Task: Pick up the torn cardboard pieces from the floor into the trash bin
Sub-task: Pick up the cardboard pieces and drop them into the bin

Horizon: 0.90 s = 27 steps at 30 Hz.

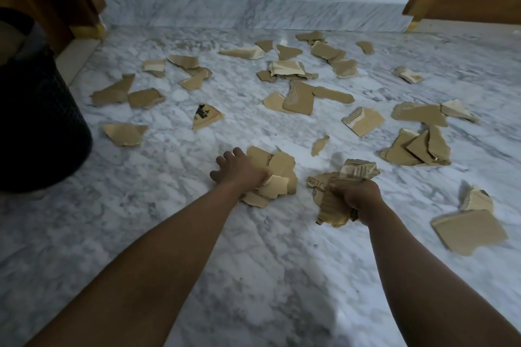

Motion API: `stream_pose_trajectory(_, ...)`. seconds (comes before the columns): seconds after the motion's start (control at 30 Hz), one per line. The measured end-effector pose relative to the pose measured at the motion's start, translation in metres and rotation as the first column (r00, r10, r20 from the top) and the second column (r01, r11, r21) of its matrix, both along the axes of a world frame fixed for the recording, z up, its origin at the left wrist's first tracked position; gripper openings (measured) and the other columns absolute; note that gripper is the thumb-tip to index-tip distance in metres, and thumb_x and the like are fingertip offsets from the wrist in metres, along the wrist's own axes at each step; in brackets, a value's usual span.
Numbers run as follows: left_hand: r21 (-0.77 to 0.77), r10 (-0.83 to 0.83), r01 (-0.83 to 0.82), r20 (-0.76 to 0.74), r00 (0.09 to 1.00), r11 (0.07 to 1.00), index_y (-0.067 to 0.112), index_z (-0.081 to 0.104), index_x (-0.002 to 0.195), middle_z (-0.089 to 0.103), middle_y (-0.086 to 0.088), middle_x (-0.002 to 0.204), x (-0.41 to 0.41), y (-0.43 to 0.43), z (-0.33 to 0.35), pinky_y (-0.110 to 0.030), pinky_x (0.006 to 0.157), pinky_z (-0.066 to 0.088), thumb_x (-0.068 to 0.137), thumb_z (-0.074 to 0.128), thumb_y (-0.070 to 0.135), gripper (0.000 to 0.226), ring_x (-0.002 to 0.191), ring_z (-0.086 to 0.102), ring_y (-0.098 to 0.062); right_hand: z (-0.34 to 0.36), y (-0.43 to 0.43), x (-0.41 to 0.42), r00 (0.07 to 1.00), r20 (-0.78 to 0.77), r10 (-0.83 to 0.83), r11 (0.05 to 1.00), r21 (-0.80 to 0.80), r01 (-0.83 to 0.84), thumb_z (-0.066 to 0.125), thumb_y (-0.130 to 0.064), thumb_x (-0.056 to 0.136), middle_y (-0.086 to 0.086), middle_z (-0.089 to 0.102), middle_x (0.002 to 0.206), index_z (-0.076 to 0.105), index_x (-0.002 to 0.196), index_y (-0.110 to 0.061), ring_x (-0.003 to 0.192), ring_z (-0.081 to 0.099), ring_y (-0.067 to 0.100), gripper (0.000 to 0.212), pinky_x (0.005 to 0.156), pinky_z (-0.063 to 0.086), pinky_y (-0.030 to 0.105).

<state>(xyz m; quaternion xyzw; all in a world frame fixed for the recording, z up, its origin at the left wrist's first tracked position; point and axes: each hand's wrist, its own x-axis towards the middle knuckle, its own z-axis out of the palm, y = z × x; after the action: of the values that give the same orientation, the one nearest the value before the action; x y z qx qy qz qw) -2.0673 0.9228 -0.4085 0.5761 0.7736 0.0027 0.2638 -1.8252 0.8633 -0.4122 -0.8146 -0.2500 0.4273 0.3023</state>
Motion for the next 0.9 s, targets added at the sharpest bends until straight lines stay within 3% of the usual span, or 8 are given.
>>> stream_pose_trajectory(0.13, 0.014, 0.077, -0.078, 0.076, 0.994, 0.997, 0.015, 0.015, 0.146, 0.035, -0.013, 0.142, 0.015, 0.007, -0.006, -0.049, 0.095, 0.040, 0.062, 0.082, 0.053, 0.113, 0.129, 0.037, -0.032, 0.001, 0.001, 0.001, 1.000, 0.005, 0.019, 1.000, 0.000, -0.019, 0.084, -0.022, 0.073, 0.012, 0.068, 0.085, 0.062, 0.086, -0.012, 0.073, 0.070, 0.032, 0.028, 0.054, 0.055, 0.035)
stream_pose_trajectory(0.37, -0.050, 0.078, -0.066, 0.308, 0.948, 0.997, 0.003, 0.049, 0.131, 0.056, -0.014, 0.134, 0.026, 0.022, 0.003, -0.042, 0.095, 0.052, 0.061, 0.087, 0.047, 0.091, 0.120, 0.056, -0.032, 0.000, -0.001, 0.001, 1.000, -0.017, 0.019, 1.000, 0.024, -0.018, 0.081, -0.017, 0.076, 0.008, 0.065, 0.079, 0.061, 0.082, -0.013, 0.063, 0.064, 0.023, 0.022, 0.045, 0.045, 0.027)
stream_pose_trajectory(0.5, -0.011, 0.074, -0.079, 0.493, 0.867, 0.997, -0.001, 0.047, 0.131, 0.055, -0.010, 0.131, 0.019, 0.033, 0.030, -0.031, 0.085, 0.051, 0.070, 0.085, 0.040, 0.083, 0.119, 0.055, -0.028, -0.001, 0.000, 0.000, 1.000, -0.028, 0.008, 1.000, 0.026, -0.008, 0.083, -0.016, 0.075, 0.009, 0.068, 0.082, 0.062, 0.082, -0.013, 0.068, 0.066, 0.025, 0.022, 0.048, 0.050, 0.029)
stream_pose_trajectory(0.6, -0.055, 0.072, -0.049, 0.611, 0.788, 0.997, -0.001, 0.047, 0.133, 0.054, -0.006, 0.130, -0.015, 0.037, 0.057, -0.033, 0.094, 0.050, 0.061, 0.091, 0.042, 0.095, 0.116, 0.055, -0.024, -0.001, 0.001, -0.003, 0.999, -0.044, 0.003, 1.000, 0.016, -0.002, 0.083, -0.015, 0.075, 0.012, 0.069, 0.089, 0.061, 0.088, -0.010, 0.070, 0.068, 0.027, 0.025, 0.044, 0.049, 0.027)
stream_pose_trajectory(0.63, -0.086, 0.028, 0.027, 0.581, 0.813, 0.996, -0.001, 0.048, 0.133, 0.057, -0.008, 0.127, -0.027, 0.034, 0.064, -0.036, 0.092, 0.052, 0.060, 0.091, 0.041, 0.095, 0.113, 0.058, -0.026, -0.001, 0.001, -0.004, 0.999, -0.043, 0.004, 1.000, 0.016, -0.003, 0.082, -0.014, 0.076, 0.013, 0.069, 0.090, 0.061, 0.089, -0.010, 0.071, 0.068, 0.027, 0.025, 0.042, 0.047, 0.025)
stream_pose_trajectory(0.7, -0.190, -0.147, 0.243, 0.414, 0.898, 0.951, -0.002, 0.060, 0.117, 0.067, -0.017, 0.107, -0.043, 0.016, 0.073, -0.036, 0.069, 0.054, 0.064, 0.090, 0.038, 0.072, 0.082, 0.065, -0.030, -0.001, 0.002, -0.006, 0.999, -0.035, 0.012, 1.000, 0.015, -0.011, 0.081, -0.014, 0.077, 0.015, 0.069, 0.092, 0.060, 0.087, -0.010, 0.073, 0.068, 0.029, 0.023, 0.040, 0.046, 0.024)
stream_pose_trajectory(0.77, -0.296, -0.348, 0.415, 0.256, 0.902, 0.860, 0.001, 0.063, 0.101, 0.069, -0.018, 0.092, -0.050, -0.005, 0.072, -0.039, 0.053, 0.054, 0.067, 0.088, 0.039, 0.057, 0.062, 0.063, -0.031, 0.001, 0.001, -0.010, 0.999, -0.007, 0.042, 0.999, 0.001, -0.042, 0.083, -0.018, 0.074, 0.016, 0.070, 0.092, 0.062, 0.090, -0.009, 0.076, 0.070, 0.032, 0.028, 0.046, 0.050, 0.029)
stream_pose_trajectory(0.9, -0.343, -0.539, 0.547, 0.130, 0.832, 0.764, 0.008, 0.051, 0.113, 0.056, -0.010, 0.106, -0.054, -0.034, 0.043, -0.040, 0.048, 0.058, 0.070, 0.086, 0.039, 0.064, 0.075, 0.067, -0.029, 0.004, 0.002, -0.021, 0.989, 0.018, 0.150, 0.989, -0.019, -0.150, 0.085, -0.020, 0.074, 0.012, 0.068, 0.084, 0.064, 0.095, -0.008, 0.067, 0.067, 0.027, 0.032, 0.042, 0.045, 0.026)
